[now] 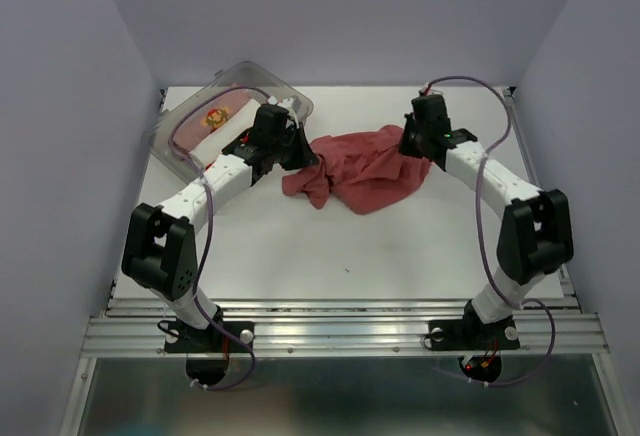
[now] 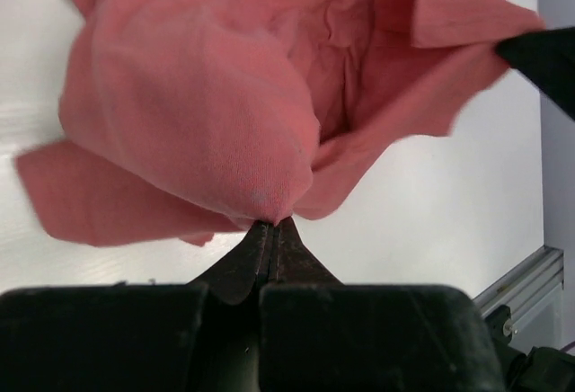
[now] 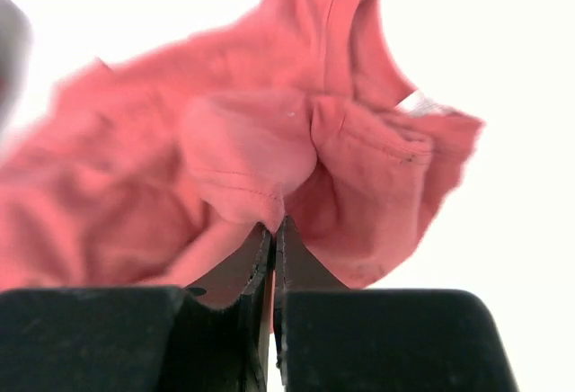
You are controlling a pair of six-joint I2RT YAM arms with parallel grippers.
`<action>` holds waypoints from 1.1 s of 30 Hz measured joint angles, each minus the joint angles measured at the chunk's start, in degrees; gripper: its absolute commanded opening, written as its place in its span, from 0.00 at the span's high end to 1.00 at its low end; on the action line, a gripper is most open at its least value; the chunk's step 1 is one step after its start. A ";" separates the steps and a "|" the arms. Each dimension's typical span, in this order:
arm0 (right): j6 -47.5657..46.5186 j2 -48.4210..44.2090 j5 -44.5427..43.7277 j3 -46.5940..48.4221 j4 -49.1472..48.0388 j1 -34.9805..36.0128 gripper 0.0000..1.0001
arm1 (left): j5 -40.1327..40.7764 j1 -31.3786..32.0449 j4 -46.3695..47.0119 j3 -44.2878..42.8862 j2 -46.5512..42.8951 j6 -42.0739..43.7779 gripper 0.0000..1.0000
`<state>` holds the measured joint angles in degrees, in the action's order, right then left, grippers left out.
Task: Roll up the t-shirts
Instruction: Flatten out the T-shirt at the center of the board.
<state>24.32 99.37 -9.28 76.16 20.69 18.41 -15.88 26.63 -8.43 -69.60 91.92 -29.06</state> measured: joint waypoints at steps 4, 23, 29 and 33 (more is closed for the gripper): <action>-0.02 -13.25 -3.63 1.64 1.20 -2.86 0.99 | 1.64 -0.07 -4.02 -8.55 -0.04 1.81 1.00; -2.05 -45.97 -21.99 8.85 12.28 -5.68 0.99 | 3.58 -2.03 -11.76 -42.18 1.36 6.56 1.00; 6.93 -55.15 -25.46 -13.35 16.92 -5.68 0.82 | 1.73 -1.88 -10.29 -50.27 15.80 7.17 0.68; 15.85 -57.57 -20.68 -27.43 20.94 -5.68 0.54 | 3.85 -1.86 -14.62 -63.30 31.98 8.44 0.10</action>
<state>40.16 41.80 -29.95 48.73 41.63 12.73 -12.03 24.77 -23.05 -132.90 123.90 -20.62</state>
